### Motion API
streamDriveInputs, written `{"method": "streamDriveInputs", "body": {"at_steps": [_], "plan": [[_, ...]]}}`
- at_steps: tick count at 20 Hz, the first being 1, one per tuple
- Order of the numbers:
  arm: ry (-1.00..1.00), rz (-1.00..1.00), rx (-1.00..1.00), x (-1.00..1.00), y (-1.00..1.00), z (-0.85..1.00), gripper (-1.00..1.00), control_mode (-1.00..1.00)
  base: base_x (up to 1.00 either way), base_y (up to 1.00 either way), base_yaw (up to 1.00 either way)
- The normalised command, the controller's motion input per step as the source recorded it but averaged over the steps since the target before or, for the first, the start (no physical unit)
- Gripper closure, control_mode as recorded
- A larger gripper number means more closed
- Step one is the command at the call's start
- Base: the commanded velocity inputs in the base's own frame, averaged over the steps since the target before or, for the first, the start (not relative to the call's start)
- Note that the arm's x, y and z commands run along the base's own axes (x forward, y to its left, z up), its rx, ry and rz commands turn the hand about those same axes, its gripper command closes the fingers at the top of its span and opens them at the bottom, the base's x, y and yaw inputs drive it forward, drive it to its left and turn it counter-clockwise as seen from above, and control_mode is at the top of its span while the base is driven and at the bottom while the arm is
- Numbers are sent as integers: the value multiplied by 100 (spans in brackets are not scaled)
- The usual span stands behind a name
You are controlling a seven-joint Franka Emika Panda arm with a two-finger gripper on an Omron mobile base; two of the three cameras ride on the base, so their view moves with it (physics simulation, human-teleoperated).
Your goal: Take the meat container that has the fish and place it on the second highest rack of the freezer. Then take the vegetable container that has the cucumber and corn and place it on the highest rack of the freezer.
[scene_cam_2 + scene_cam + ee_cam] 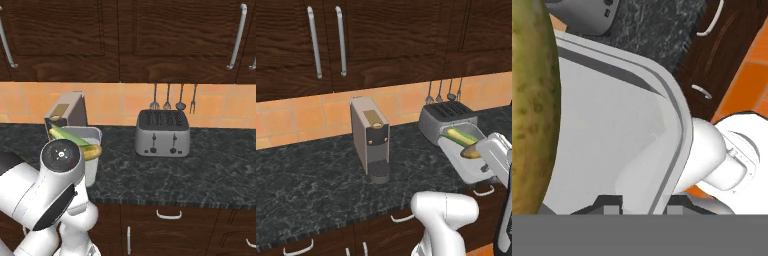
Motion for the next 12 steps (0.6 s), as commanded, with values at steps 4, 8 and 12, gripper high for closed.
{"method": "streamDriveInputs", "body": {"at_steps": [4,8,12], "plan": [[1,-3,0,-15,15,30,100,-100,0,0,0],[0,-3,0,-16,5,41,100,100,-7,0,-1],[0,0,0,0,0,0,100,100,-44,-48,-22]]}}
